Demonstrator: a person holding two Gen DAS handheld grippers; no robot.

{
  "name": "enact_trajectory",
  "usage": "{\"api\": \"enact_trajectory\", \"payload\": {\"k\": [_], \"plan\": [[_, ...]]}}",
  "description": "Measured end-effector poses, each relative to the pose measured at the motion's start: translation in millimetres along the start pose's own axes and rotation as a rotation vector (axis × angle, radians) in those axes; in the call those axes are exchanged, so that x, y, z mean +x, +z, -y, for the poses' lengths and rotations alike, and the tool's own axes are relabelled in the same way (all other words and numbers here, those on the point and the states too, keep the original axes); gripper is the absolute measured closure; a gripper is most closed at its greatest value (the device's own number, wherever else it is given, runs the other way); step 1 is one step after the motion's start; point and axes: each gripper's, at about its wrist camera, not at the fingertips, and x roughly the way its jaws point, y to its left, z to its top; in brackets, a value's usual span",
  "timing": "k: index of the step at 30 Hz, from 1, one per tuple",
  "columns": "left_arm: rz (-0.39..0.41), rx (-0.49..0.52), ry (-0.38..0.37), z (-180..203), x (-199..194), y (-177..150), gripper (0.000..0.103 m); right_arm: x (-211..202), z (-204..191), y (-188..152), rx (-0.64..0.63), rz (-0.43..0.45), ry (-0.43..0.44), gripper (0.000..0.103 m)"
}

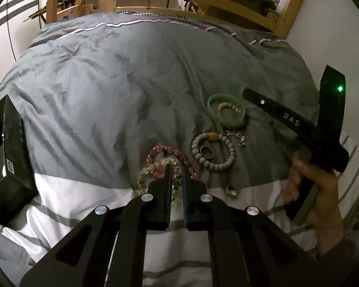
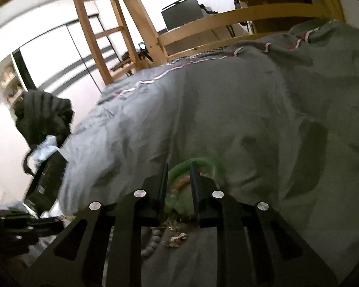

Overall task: Organize jewelry
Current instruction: 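Grasp the green jade bangle with the right tool while the left tool grasps the yellow beaded bracelet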

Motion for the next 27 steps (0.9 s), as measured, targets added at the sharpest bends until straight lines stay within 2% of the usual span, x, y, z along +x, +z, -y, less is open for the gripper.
{"api": "enact_trajectory", "payload": {"k": [2,3,4,6,8,9,10,11,12,13,14,15,16,17,19,23,27], "plan": [[-0.012,0.002,0.014,-0.5,2.9,0.7,0.096,-1.0,-3.7,-0.3,-0.037,-0.008,-0.032,0.048],[-0.016,0.003,0.019,-0.7,3.8,1.2,0.096,-4.7,-3.7,-0.5,-0.03,0.011,-0.036,0.017],[-0.02,0.008,0.032,-0.3,5.2,1.3,0.096,-6.3,-2.9,-0.6,0.0,0.027,-0.031,0.009],[-0.043,0.016,0.062,-0.5,12.6,0.6,0.096,-0.3,3.8,0.2,0.071,0.008,-0.034,0.009],[-0.081,0.015,0.084,-2.8,23.7,-0.6,0.095,19.8,12.0,-1.0,0.119,-0.066,-0.052,0.009],[-0.103,0.009,0.09,-4.8,29.4,-1.2,0.088,26.1,14.2,-1.8,0.121,-0.079,-0.065,0.011],[-0.12,0.005,0.103,-5.9,33.5,-2.1,0.08,32.9,15.2,-1.9,0.112,-0.081,-0.075,0.023],[-0.141,0.001,0.13,-7.8,39.6,-2.8,0.059,39.7,14.1,-1.1,0.084,-0.097,-0.106,0.033],[-0.148,-0.004,0.132,-9.4,41.9,-3.6,0.055,45.3,11.9,-0.4,0.048,-0.124,-0.156,0.054],[-0.15,-0.012,0.125,-11.7,42.3,-4.0,0.055,47.1,11.0,-1.9,0.024,-0.134,-0.189,0.07],[-0.149,-0.024,0.114,-14.2,41.8,-3.9,0.055,45.4,10.5,-2.3,0.009,-0.127,-0.215,0.074],[-0.148,-0.043,0.103,-17.6,40.9,-3.6,0.061,40.5,13.0,-3.0,0.014,-0.108,-0.212,0.08],[-0.147,-0.057,0.099,-20.5,40.5,-3.4,0.072,35.8,16.4,-2.8,0.023,-0.091,-0.208,0.086],[-0.155,-0.067,0.089,-22.7,41.7,-4.0,0.089,32.2,19.4,-1.5,0.03,-0.077,-0.21,0.088],[-0.158,-0.07,0.08,-23.4,42.5,-5.2,0.093,26.0,23.6,-1.0,0.041,-0.047,-0.202,0.096],[-0.096,-0.045,0.075,-17.4,29.1,-5.1,0.096,5.6,21.0,8.2,0.027,0.047,-0.182,0.096],[-0.038,-0.072,0.031,-20.7,15.1,-2.8,0.097,-4.8,19.1,16.5,0.039,0.076,-0.159,0.096]]}}
